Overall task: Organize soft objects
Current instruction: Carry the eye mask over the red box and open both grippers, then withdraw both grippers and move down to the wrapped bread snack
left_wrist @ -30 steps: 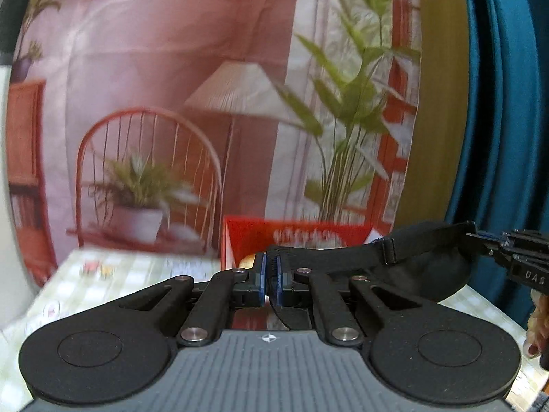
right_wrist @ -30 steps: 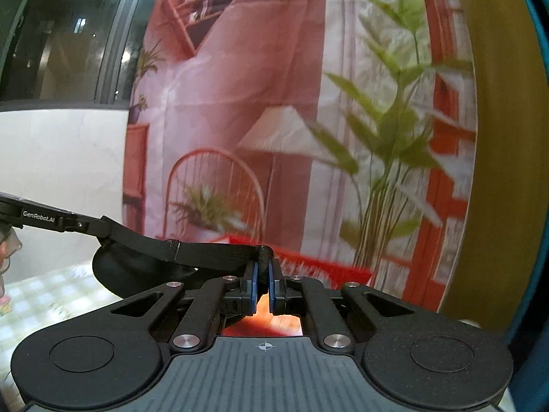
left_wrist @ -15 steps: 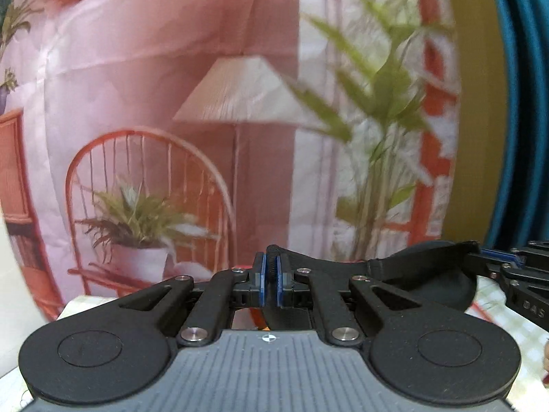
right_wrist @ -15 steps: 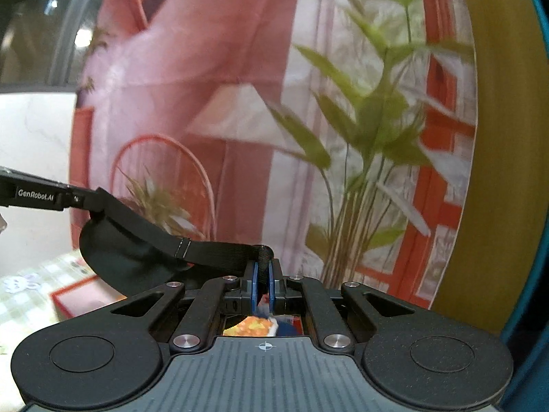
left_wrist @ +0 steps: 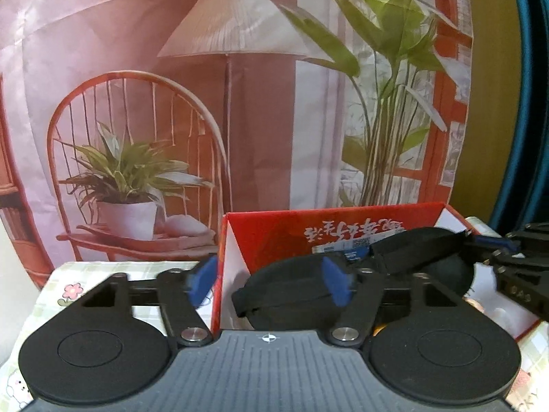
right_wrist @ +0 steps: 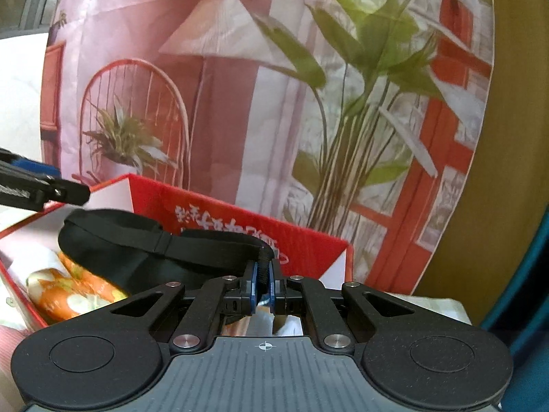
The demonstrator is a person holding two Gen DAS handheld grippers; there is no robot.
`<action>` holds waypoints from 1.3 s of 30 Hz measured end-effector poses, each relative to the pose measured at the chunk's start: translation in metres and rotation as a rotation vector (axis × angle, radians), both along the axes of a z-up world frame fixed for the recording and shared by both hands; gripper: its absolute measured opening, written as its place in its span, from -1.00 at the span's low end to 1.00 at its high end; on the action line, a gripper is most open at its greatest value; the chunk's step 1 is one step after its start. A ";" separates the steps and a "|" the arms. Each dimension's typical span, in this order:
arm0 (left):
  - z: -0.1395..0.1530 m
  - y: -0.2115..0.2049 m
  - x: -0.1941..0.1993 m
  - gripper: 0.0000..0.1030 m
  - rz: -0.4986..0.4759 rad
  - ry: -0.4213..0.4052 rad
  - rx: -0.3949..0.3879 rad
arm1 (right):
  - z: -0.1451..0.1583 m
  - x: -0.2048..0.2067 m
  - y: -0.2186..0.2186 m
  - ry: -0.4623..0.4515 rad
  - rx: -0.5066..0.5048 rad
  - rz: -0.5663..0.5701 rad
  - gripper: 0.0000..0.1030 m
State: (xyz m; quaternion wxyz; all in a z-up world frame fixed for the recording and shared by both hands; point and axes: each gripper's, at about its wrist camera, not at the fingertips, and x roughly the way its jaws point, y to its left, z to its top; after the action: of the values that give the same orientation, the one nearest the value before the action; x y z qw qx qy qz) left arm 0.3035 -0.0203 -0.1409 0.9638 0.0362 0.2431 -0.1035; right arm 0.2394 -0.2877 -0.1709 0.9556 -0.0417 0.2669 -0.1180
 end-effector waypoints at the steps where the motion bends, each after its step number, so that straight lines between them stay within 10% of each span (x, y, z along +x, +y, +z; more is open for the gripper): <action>1: 0.000 0.001 -0.002 0.70 -0.007 0.006 -0.007 | -0.001 0.001 0.000 0.013 0.002 -0.001 -0.80; 12: 0.005 -0.002 -0.044 1.00 -0.025 0.046 -0.042 | 0.014 -0.040 0.005 -0.068 0.040 0.038 0.99; 30: -0.021 -0.023 -0.149 1.00 0.160 -0.045 0.095 | -0.015 -0.167 0.024 -0.117 0.200 0.004 0.99; 39: -0.066 -0.030 -0.159 1.00 0.083 0.196 0.030 | -0.062 -0.196 0.046 0.009 0.198 0.035 0.99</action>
State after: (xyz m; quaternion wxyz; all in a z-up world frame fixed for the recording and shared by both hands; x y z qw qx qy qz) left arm 0.1449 -0.0498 -0.2068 0.9382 0.0304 0.3389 -0.0628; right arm 0.0432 -0.2420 -0.2328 0.9557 0.0479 0.2807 -0.0743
